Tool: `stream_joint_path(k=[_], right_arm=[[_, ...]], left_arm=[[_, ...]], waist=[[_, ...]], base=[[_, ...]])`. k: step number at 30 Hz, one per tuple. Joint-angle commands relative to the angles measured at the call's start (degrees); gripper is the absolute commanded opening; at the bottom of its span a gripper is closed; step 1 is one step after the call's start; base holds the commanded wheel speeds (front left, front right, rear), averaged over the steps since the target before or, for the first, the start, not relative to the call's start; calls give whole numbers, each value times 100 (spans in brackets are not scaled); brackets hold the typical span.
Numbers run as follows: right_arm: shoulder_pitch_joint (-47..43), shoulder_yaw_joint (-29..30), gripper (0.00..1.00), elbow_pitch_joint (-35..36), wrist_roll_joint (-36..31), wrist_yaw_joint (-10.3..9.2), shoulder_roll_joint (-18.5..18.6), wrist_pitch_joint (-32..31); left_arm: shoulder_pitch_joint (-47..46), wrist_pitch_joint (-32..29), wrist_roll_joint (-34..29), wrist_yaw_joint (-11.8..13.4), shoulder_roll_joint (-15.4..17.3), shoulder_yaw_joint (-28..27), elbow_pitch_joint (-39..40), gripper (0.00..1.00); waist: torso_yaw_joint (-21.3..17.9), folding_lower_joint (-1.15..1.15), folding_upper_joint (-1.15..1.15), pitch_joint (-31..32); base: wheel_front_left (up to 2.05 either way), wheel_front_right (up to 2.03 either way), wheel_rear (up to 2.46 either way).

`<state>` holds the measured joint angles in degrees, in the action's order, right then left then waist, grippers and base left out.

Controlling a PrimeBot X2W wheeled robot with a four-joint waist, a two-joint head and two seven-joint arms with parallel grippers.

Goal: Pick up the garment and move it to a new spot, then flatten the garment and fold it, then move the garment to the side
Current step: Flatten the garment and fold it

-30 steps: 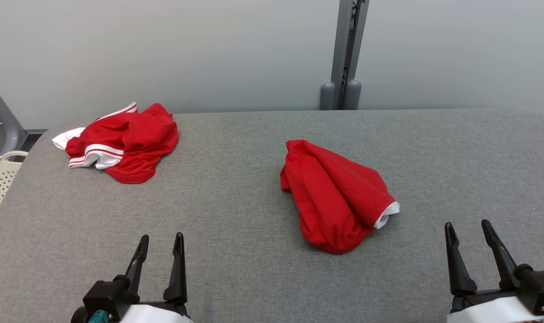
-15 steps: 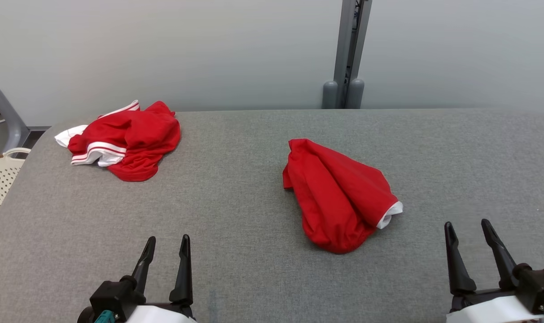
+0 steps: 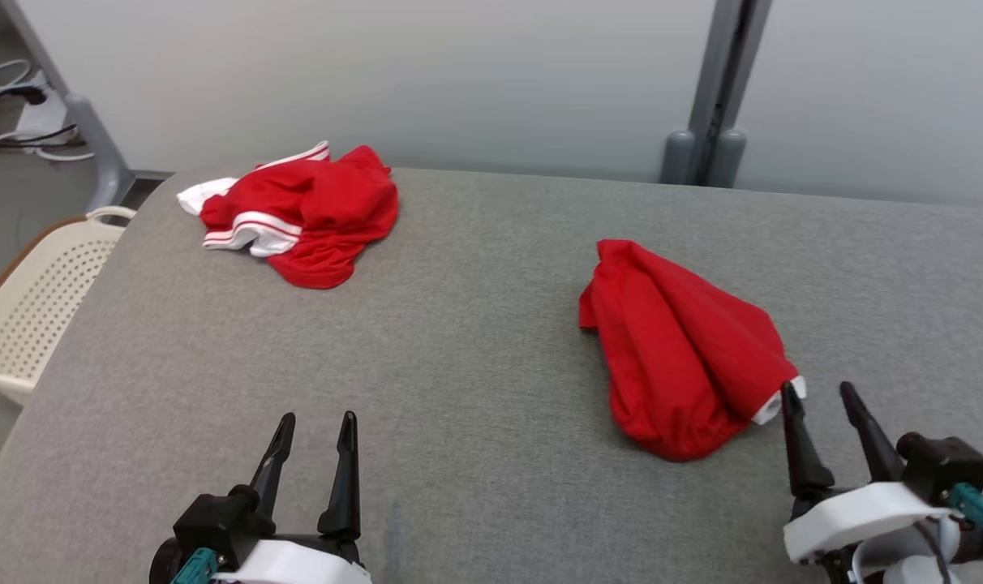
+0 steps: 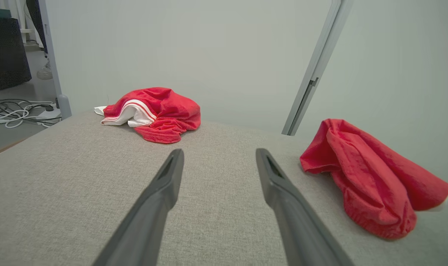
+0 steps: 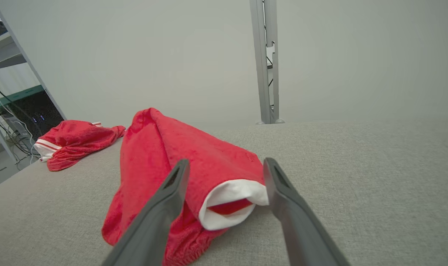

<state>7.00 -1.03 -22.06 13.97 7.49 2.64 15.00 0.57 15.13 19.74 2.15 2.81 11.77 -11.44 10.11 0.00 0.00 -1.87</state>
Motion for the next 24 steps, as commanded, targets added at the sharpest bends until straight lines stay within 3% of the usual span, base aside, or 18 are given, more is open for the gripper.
stream_joint_path(k=[1,6,14,15,16,17,19,24], right_arm=[[106,64,100,-96,43,1,45,29],[579,312,100,-1150,223,1,42,29],[1258,93,100,-2493,965,1,44,28],[1326,60,87,-2591,1072,1,45,29],[1383,32,48,-2683,1152,1,46,29],[1445,7,41,-2741,1192,1,44,28],[1550,74,0,-2736,1185,1,50,29],[1636,492,0,-2323,836,1,47,29]], left_arm=[[-104,3,14,13,17,-1,12,100],[-139,3,57,24,17,24,5,100],[-161,3,51,31,17,22,10,100],[-165,3,53,30,18,27,9,100],[-170,3,55,33,18,31,8,100],[-174,3,58,39,18,36,8,100],[-176,3,64,48,19,34,11,100],[-169,3,79,74,18,3,20,100]], waist=[[137,0,0,-77],[387,0,0,-143],[592,0,0,-185],[606,0,0,-186],[618,0,0,-186],[626,0,0,-187],[632,0,0,-191],[601,0,0,-191]], base=[[0,0,0],[0,0,0],[0,0,0],[0,0,0],[0,0,0],[0,0,0],[0,0,0],[0,0,0]])
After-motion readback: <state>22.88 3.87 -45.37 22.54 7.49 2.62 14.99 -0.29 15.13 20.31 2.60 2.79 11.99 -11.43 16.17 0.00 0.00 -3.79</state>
